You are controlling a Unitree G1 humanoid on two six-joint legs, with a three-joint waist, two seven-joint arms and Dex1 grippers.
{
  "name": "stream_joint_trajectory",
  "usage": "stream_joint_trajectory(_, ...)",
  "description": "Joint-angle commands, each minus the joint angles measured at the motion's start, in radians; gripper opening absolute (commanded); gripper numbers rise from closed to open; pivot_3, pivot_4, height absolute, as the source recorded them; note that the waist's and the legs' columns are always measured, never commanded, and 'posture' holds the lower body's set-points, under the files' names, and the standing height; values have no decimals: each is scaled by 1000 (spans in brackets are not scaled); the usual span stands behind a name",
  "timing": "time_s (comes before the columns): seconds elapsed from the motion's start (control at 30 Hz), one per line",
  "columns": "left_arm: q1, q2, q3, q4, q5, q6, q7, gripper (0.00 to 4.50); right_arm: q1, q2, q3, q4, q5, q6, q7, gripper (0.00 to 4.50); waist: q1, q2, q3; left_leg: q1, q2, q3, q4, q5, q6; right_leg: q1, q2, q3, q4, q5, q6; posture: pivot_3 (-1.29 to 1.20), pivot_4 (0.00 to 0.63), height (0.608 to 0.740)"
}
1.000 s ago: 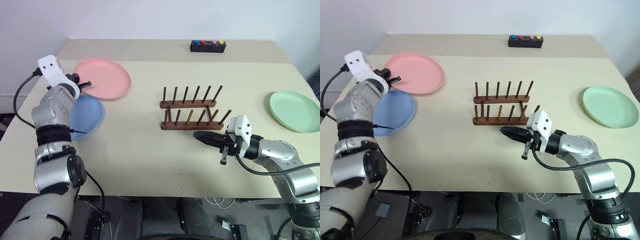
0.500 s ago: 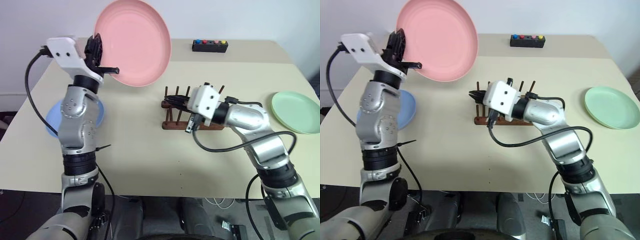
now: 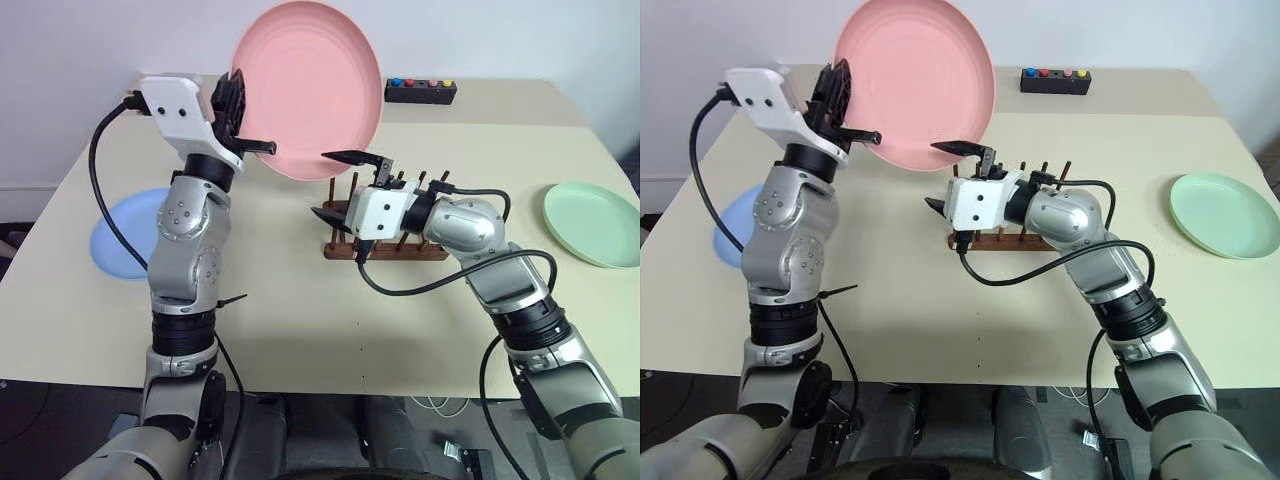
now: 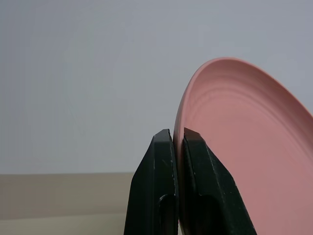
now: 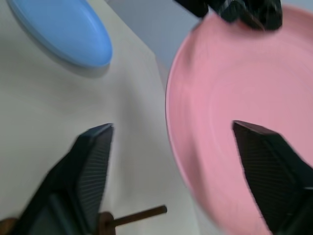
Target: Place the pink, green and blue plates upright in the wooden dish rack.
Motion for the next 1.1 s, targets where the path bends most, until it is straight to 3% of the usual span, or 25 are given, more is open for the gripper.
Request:
stream_joint_trajectory(0.03, -2, -10, -19, -55, -5, 1, -13, 0, -23, 9, 7, 24, -55, -65, -31, 3814, 1, 0, 0, 0, 0, 0, 0, 0, 0, 0, 0, 0, 0, 0, 0, 0, 150, 734)
stream_joint_trajectory(0.17, 0, -14, -31, -67, -10, 22, -26, 0, -25, 21, 13, 71, -99, -107, -55, 3814, 0, 0, 0, 0, 0, 0, 0, 0, 0, 0, 0, 0, 0, 0, 0, 0, 150, 734)
stream_joint_trajectory(0.2, 1, -15, -36, -72, -12, 27, -32, 0, -28, 19, 16, 90, -120, -122, -65, 3583, 0, 0, 0, 0, 0, 0, 0, 0, 0, 0, 0, 0, 0, 0, 0, 0, 150, 734)
stream_joint_trajectory(0.27, 3, -17, -41, -82, -17, 36, -40, 0, -29, 20, 16, 110, -144, -138, -77, 2958, 0, 0, 0, 0, 0, 0, 0, 0, 0, 0, 0, 0, 0, 0, 0, 0, 150, 734)
stream_joint_trajectory(0.43, 5, -21, -41, -92, -15, 47, -42, 0, -29, 21, 7, 125, -172, -155, -96, 365, -1, 0, 0, 0, 0, 0, 0, 0, 0, 0, 0, 0, 0, 0, 0, 0, 150, 734)
stream_joint_trajectory(0.47, 5, -21, -40, -92, -14, 48, -42, 0, -29, 19, 6, 127, -180, -158, -102, 32, -2, 0, 0, 0, 0, 0, 0, 0, 0, 0, 0, 0, 0, 0, 0, 0, 150, 734)
stream_joint_trajectory(0.8, 1, -40, -19, -91, -38, 66, -40, 0, -30, 9, -6, 146, -234, -207, -148, 32, 0, 0, 0, 0, 0, 0, 0, 0, 0, 0, 0, 0, 0, 0, 0, 0, 150, 734)
stream_joint_trajectory(0.9, -29, -60, 62, -87, -72, 22, 10, 1082, -38, -1, -38, 158, -239, -229, -194, 0, 1, 0, 0, 0, 0, 0, 0, 0, 0, 0, 0, 0, 0, 0, 0, 0, 150, 734)
stream_joint_trajectory(1.03, -66, -50, 167, -45, -98, 2, 83, 2973, -42, -16, -87, 164, -182, -236, -201, 0, -1, 0, 0, 0, 0, 0, 0, 0, 0, 0, 0, 0, 0, 0, 0, 0, 150, 734)
stream_joint_trajectory(1.1, -70, -37, 197, -31, -121, 15, 83, 2973, -38, -27, -108, 159, -148, -244, -189, 0, 0, 0, 0, 0, 0, 0, 0, 0, 0, 0, 0, 0, 0, 0, 0, 0, 150, 734)
